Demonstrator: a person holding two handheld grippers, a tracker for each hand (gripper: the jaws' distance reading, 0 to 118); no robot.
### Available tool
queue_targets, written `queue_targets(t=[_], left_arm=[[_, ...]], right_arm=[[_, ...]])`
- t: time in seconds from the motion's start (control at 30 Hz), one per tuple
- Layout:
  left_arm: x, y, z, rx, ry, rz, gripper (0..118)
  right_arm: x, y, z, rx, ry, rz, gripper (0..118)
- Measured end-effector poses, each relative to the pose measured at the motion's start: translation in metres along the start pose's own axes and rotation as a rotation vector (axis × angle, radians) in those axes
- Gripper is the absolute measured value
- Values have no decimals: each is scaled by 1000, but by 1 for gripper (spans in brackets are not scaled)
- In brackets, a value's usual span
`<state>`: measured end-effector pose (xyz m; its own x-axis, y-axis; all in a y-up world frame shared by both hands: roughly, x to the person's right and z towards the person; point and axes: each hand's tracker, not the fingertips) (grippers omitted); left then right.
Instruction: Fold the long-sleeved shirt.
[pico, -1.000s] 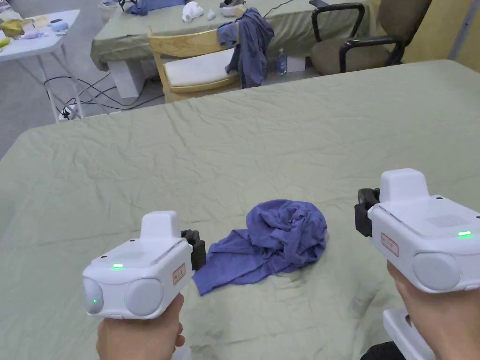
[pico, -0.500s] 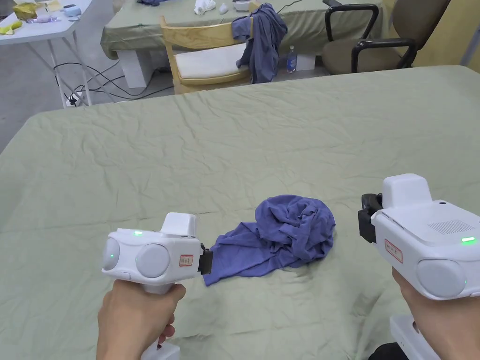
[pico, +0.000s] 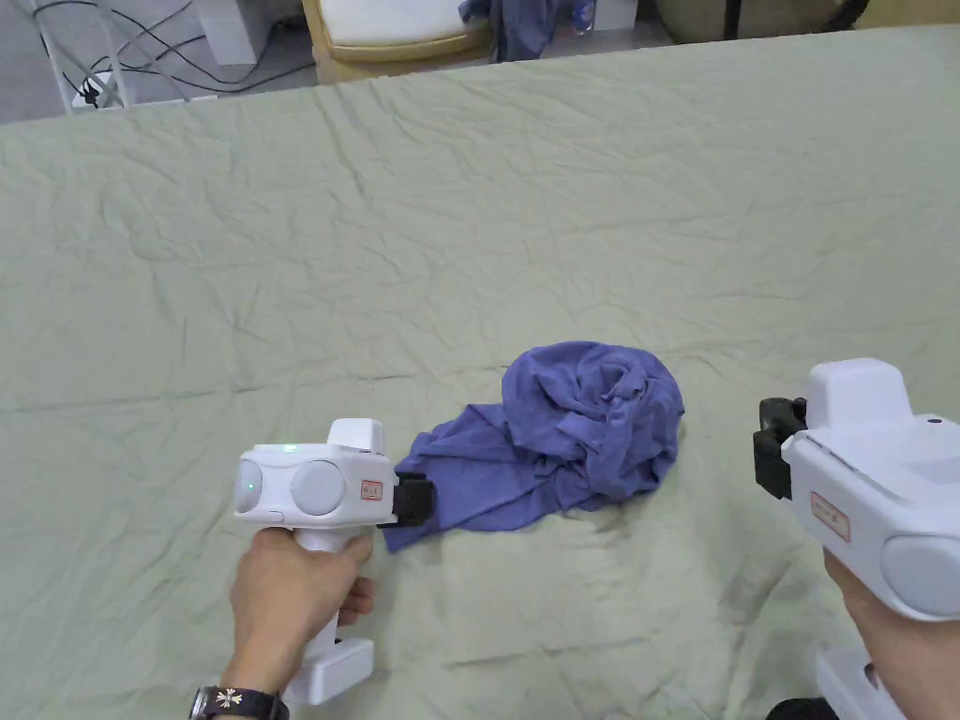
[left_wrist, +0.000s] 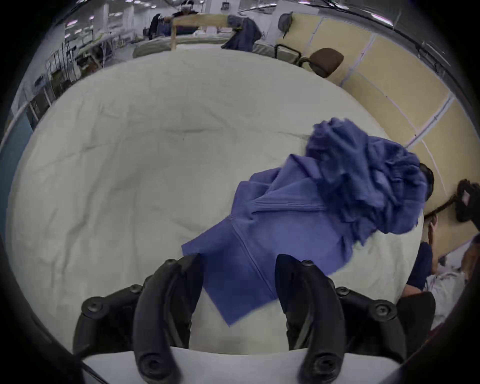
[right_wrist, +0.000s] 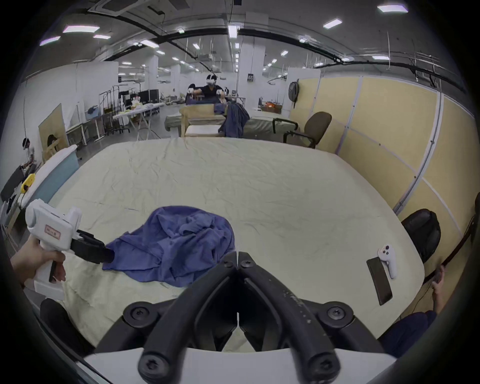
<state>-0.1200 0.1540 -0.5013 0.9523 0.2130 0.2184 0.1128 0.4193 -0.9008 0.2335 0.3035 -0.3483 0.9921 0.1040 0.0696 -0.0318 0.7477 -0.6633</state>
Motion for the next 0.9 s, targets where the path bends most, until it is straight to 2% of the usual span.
queue_targets(t=[0.07, 0.2, 0.23, 0.27, 0.3, 0.37, 0.47, 0.5, 0.53, 0.57, 0.73, 0.8, 0.9], left_arm=[[-5, -5, -21, -18, -7, 25, 57], [0, -6, -11, 12, -10, 28, 52], [-2, -7, -9, 10, -10, 21, 42], [0, -7, -8, 9, -4, 23, 21], [1, -7, -6, 23, 11, 29, 5], [2, -9, -2, 71, 12, 32, 5], [4, -10, -9, 48, 25, 31, 5], [4, -10, -8, 46, 26, 33, 5], [4, -9, -8, 41, 27, 36, 5], [5, -8, -8, 36, 28, 35, 5], [3, -6, -12, 19, 35, 29, 5], [4, -6, -14, 18, 41, 32, 5], [4, -5, -15, 16, 50, 26, 5]], right_arm=[[0, -3, -10, -26, -1, 2, 2], [-2, -5, -18, -42, 2, 9, 2], [-3, -5, -20, -46, 6, 9, 2], [-4, -5, -22, -50, 14, 10, 2], [-4, -5, -22, -53, 21, 10, 2], [-4, -4, -25, -65, 38, 6, 2], [-2, 2, -37, -114, 92, 11, 7], [-1, 4, -42, -136, 116, 4, 16], [1, 7, -47, -159, 144, 10, 40], [2, 12, -54, -167, 177, -2, 52], [1, 42, -83, -189, 359, -98, 53], [-7, 51, -94, -209, 377, -126, 53], [-26, 49, -123, -238, 385, -119, 53]])
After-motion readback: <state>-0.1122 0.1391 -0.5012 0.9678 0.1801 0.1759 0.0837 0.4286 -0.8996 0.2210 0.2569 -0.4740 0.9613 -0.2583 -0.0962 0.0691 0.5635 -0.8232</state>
